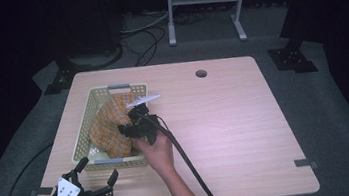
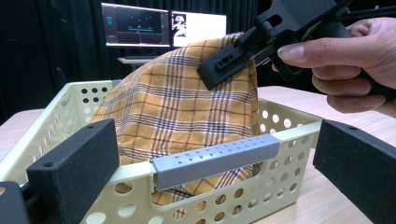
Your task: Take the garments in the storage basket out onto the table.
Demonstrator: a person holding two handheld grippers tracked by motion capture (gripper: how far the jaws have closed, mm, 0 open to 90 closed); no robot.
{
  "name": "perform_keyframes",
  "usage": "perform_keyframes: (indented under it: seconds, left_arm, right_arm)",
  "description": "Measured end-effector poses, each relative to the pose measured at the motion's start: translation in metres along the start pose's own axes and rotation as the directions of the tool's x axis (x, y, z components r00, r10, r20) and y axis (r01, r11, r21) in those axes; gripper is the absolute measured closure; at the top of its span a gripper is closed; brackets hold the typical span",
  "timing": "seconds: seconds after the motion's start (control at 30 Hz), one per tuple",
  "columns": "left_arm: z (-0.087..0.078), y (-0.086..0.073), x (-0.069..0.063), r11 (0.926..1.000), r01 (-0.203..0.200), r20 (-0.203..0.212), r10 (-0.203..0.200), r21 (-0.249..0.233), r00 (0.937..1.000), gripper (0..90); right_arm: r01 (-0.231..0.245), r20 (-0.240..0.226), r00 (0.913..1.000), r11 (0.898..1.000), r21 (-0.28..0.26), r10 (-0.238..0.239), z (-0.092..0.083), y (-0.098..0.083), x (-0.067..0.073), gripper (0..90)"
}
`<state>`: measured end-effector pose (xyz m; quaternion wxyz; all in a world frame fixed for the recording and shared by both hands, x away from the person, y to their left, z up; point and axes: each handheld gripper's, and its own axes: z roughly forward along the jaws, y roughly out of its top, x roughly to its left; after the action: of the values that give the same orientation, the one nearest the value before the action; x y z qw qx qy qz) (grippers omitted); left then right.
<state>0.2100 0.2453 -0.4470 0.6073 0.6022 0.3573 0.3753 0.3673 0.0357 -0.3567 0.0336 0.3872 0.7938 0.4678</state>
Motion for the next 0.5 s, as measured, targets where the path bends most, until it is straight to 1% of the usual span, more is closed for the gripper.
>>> perform_keyframes:
  seconds: [0.13, 0.3, 0.37, 0.5]
  left_arm:
    - [0.000, 0.000, 0.000, 1.0000, 0.000, 0.000, 0.000, 0.000, 1.0000, 0.1]
    - [0.000, 0.000, 0.000, 1.0000, 0.000, 0.000, 0.000, 0.000, 1.0000, 0.1]
    - [0.000, 0.000, 0.000, 1.0000, 0.001, 0.000, -0.001, -0.001, 1.0000, 0.1]
    - [0.000, 0.000, 0.000, 1.0000, 0.000, 0.000, 0.000, -0.001, 1.0000, 0.1]
  right_arm:
    - [-0.009, -0.004, 1.0000, 1.000, -0.013, 0.009, -0.003, -0.001, 0.000, 69.3]
    - [-0.021, -0.025, 0.9995, 0.999, -0.033, 0.020, -0.007, -0.002, -0.002, 69.2]
    - [-0.026, -0.026, 0.9993, 0.999, -0.036, 0.025, -0.009, -0.002, -0.002, 69.2]
    - [-0.028, -0.034, 0.9991, 0.998, -0.049, 0.026, -0.013, -0.002, -0.003, 69.2]
